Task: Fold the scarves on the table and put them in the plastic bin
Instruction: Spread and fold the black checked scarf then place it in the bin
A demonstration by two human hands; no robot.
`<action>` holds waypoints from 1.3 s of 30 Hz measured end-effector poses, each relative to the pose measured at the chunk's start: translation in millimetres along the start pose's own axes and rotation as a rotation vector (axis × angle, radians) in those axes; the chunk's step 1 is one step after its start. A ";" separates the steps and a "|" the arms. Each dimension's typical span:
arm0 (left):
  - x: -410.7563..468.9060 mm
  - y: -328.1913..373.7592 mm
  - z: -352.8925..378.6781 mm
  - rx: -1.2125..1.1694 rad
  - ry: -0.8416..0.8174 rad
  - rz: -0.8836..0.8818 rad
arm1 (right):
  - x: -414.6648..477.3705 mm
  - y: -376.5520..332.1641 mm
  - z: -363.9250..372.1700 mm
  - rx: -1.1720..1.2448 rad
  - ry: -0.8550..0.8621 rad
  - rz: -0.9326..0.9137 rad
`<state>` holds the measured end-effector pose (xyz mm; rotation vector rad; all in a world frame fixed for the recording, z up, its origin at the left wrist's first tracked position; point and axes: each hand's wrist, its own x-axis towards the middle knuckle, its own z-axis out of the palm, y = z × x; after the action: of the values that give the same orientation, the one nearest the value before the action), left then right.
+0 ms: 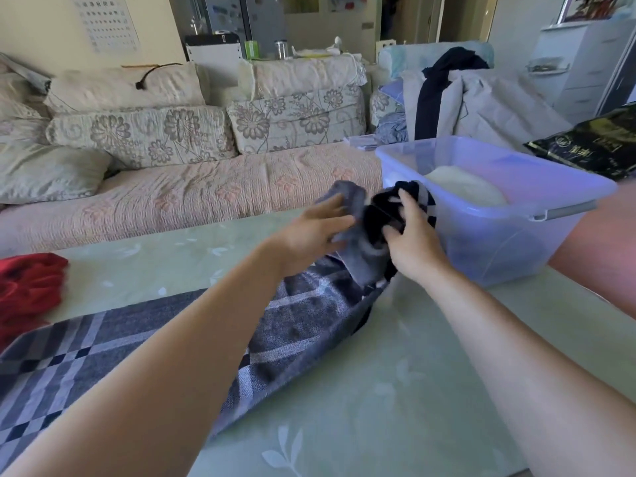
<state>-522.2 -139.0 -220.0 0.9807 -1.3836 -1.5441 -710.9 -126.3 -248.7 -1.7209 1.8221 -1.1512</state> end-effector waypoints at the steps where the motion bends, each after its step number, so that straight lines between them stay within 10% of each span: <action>1: 2.5 1.8 3.3 0.090 -0.062 -0.036 | -2.4 2.1 3.5 -0.082 -0.052 0.018; 6: -3.8 -23.9 -2.6 0.694 0.300 0.016 | -19.3 12.2 17.0 -0.335 0.198 -0.287; 9: -29.6 -59.7 -10.1 0.961 0.168 -0.127 | -31.6 13.6 27.6 -0.269 -0.147 -0.539; 14: -77.5 -90.6 -1.8 1.256 -0.055 -0.111 | -49.8 28.6 38.5 -0.654 -0.642 -0.426; 23: -97.7 -86.8 5.6 1.254 -0.156 -0.022 | -52.7 18.5 2.7 -1.152 -0.272 -0.301; 27: -102.4 -83.2 8.1 1.197 -0.228 -0.171 | -64.2 5.9 5.6 -1.116 -0.357 -0.280; 31: -109.2 -91.5 2.7 1.289 -0.182 -0.031 | -75.7 -3.4 10.7 -0.710 -0.477 -0.224; 39: -159.7 -101.5 -26.0 1.415 -0.098 0.223 | -95.0 -24.2 20.0 -0.621 -0.666 -0.370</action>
<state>-448.7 6.6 -319.3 1.4127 -2.5793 -0.2406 -663.6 -39.8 -266.3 -2.4637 1.5316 -0.0171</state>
